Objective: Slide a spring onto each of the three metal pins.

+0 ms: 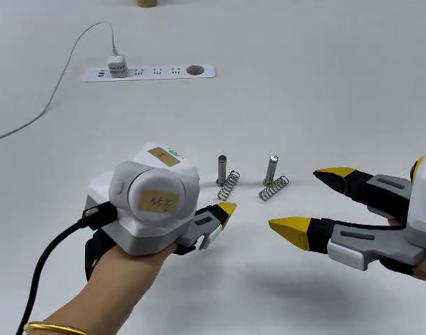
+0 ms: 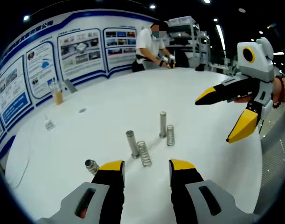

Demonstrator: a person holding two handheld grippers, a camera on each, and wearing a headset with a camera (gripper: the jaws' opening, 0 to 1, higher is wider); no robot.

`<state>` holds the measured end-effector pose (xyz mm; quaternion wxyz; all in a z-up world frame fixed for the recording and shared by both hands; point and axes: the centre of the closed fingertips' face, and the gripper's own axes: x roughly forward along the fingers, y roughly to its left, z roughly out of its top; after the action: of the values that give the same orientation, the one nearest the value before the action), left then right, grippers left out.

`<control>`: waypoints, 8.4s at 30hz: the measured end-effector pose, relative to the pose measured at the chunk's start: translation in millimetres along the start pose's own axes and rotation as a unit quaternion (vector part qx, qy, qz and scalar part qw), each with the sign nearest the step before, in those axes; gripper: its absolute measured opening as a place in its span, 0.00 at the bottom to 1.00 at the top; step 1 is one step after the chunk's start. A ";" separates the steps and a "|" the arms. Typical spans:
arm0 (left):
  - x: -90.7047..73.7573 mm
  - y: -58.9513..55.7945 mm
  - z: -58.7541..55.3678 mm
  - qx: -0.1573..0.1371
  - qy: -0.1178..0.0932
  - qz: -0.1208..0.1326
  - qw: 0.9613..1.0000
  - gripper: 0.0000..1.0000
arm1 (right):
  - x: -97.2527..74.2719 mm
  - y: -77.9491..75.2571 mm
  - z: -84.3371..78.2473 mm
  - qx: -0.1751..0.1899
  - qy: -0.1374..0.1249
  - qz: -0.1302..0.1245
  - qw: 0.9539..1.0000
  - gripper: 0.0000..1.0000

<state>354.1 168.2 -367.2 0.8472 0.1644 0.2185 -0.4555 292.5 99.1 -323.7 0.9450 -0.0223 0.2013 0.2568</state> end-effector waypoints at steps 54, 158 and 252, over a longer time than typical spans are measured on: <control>5.7 -1.4 -12.2 -0.017 -0.001 -0.003 1.000 0.10 | 1.0 -9.2 7.6 0.034 -0.006 -0.024 0.999 0.58; -73.0 -28.7 13.5 -0.001 -0.078 -0.033 0.996 0.38 | 53.1 14.1 76.6 0.117 -0.079 0.039 0.989 0.11; -65.8 -18.1 -6.3 -0.048 -0.059 -0.020 0.997 0.71 | 130.5 -5.3 12.1 -0.019 0.034 -0.010 0.999 0.12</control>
<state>305.2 207.7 -339.8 0.8562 0.0914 0.1930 -0.4705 402.3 158.5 -364.1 0.9396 -0.0506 0.2284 0.2499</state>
